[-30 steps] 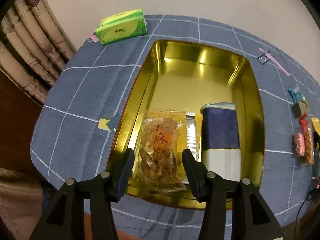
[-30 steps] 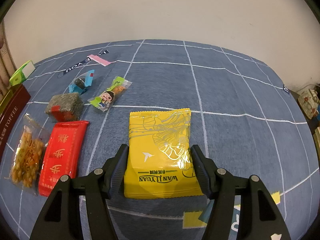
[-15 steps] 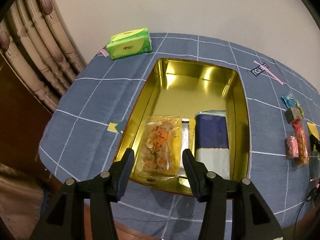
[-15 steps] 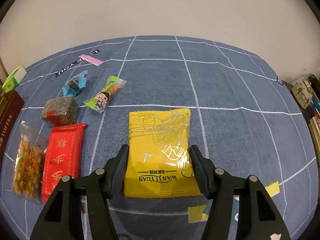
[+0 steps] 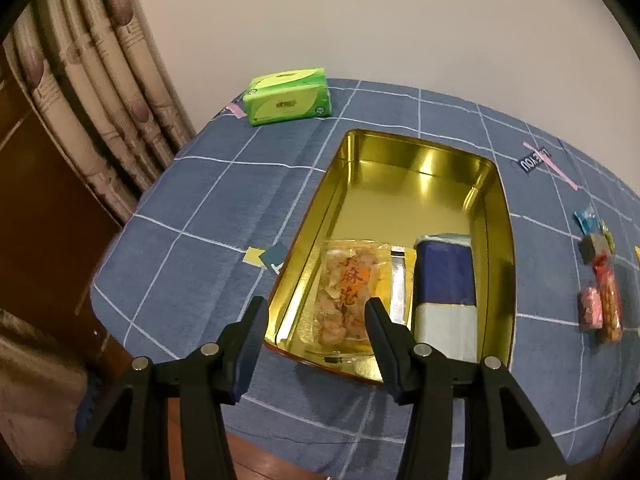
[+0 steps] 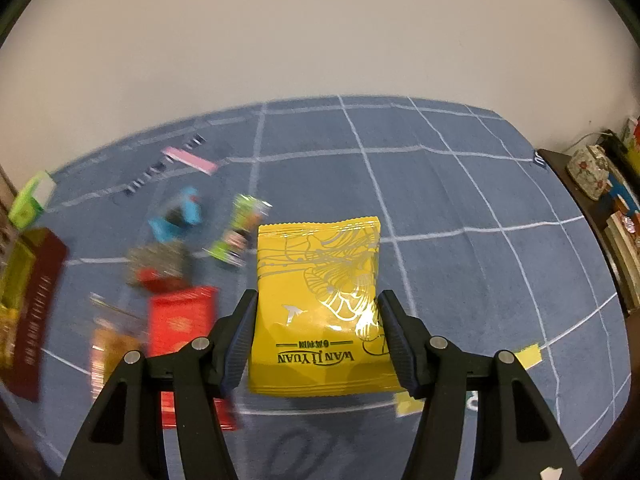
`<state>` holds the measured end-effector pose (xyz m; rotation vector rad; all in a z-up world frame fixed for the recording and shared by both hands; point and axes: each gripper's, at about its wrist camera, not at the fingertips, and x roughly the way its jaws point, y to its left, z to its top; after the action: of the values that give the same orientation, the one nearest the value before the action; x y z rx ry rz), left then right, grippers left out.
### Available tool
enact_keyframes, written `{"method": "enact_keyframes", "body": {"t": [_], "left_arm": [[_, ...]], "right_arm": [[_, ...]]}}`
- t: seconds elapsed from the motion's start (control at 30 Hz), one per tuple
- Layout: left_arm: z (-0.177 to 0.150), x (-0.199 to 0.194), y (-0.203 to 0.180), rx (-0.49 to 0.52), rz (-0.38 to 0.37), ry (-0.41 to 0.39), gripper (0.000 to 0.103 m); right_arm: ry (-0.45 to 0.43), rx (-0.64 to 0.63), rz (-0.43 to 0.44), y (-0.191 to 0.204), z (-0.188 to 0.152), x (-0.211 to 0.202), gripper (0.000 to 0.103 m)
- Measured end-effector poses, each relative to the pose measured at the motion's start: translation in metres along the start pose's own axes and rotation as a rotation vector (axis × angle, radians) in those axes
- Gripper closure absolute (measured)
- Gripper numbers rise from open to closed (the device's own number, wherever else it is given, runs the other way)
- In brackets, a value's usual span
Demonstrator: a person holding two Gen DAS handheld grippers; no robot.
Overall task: Organize snacks
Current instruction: 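Carry the yellow WANTYUAN packet into the gold tin and open the right tool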
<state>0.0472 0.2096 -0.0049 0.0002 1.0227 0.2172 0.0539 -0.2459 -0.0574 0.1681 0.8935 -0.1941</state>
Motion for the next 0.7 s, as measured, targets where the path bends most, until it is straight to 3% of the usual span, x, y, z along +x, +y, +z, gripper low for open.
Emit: {"method": "enact_keyframes", "body": {"t": [0.3,0.7], "left_arm": [[0.002,-0.003,0.028,-0.116,0.003,-0.002,0.052],[-0.015,-0.003,0.070,-0.239,0.084,0.038,0.052]], "right_arm": [[-0.038,-0.071,0.156,0.081,0.008,-0.041,0.047],[0.051,-0.288,0.369,0.237,-0.021,-0.054,0.047]]}}
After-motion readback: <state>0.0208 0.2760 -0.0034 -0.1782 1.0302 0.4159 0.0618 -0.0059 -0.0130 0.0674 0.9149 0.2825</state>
